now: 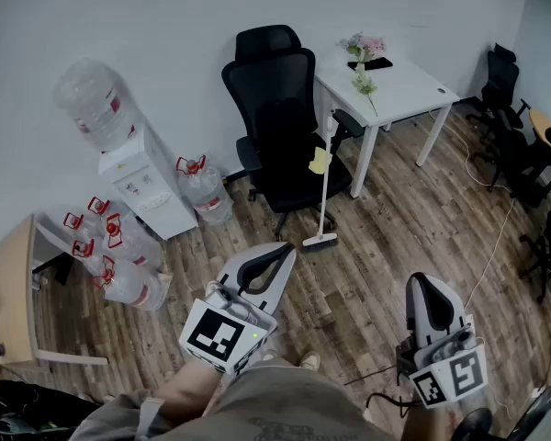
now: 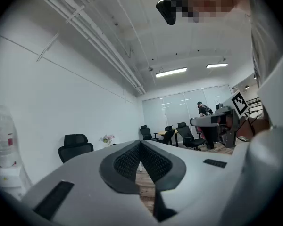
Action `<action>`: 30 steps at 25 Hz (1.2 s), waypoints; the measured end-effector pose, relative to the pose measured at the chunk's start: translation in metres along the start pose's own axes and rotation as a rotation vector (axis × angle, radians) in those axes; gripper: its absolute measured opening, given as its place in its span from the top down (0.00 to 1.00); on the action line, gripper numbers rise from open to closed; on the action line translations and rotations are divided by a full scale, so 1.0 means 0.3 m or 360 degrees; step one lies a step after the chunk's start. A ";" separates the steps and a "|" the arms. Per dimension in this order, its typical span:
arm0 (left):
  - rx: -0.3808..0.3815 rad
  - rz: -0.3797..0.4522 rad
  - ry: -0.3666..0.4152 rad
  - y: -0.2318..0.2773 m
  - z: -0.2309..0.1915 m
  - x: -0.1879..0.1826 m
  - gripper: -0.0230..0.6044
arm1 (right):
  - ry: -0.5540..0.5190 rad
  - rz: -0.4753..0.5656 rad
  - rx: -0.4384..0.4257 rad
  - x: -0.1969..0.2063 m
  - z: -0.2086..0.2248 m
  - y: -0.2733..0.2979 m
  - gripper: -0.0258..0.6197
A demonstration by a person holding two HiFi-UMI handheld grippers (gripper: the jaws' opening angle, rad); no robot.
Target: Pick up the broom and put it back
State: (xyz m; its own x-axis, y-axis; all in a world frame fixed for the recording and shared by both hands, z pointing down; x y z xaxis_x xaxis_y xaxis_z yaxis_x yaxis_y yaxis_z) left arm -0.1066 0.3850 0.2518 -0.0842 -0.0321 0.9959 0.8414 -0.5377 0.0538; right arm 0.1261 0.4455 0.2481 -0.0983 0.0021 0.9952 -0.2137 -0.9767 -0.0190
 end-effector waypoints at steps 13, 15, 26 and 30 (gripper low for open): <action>0.0002 -0.0012 0.0036 0.051 -0.002 -0.006 0.94 | 0.0038 0.0012 -0.0062 -0.003 0.025 0.011 0.91; -0.0003 -0.0022 0.0034 0.062 0.003 -0.003 0.94 | 0.0039 0.0011 -0.0071 0.000 0.039 0.015 0.91; -0.0022 -0.0067 0.0050 0.097 0.019 0.032 0.94 | 0.0126 -0.0015 -0.0086 0.050 0.082 0.037 0.64; -0.0036 -0.0070 0.0032 0.105 -0.012 0.056 0.94 | 0.0084 -0.0025 -0.0097 0.067 0.084 0.077 0.63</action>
State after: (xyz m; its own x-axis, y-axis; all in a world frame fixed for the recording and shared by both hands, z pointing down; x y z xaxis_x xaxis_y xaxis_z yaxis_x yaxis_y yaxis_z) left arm -0.0835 0.3644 0.2699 -0.1315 -0.0247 0.9910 0.8245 -0.5577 0.0956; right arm 0.1436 0.4175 0.2700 -0.1449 0.0304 0.9890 -0.2744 -0.9616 -0.0107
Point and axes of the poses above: the fingertips, and each gripper's own axes: y forward along the fingers, z to its right, x out of its underside, the point moved 5 cm from there along -y, backward along the fingers, and after that the axes turned 15 degrees about x, right-handed, at the moved point
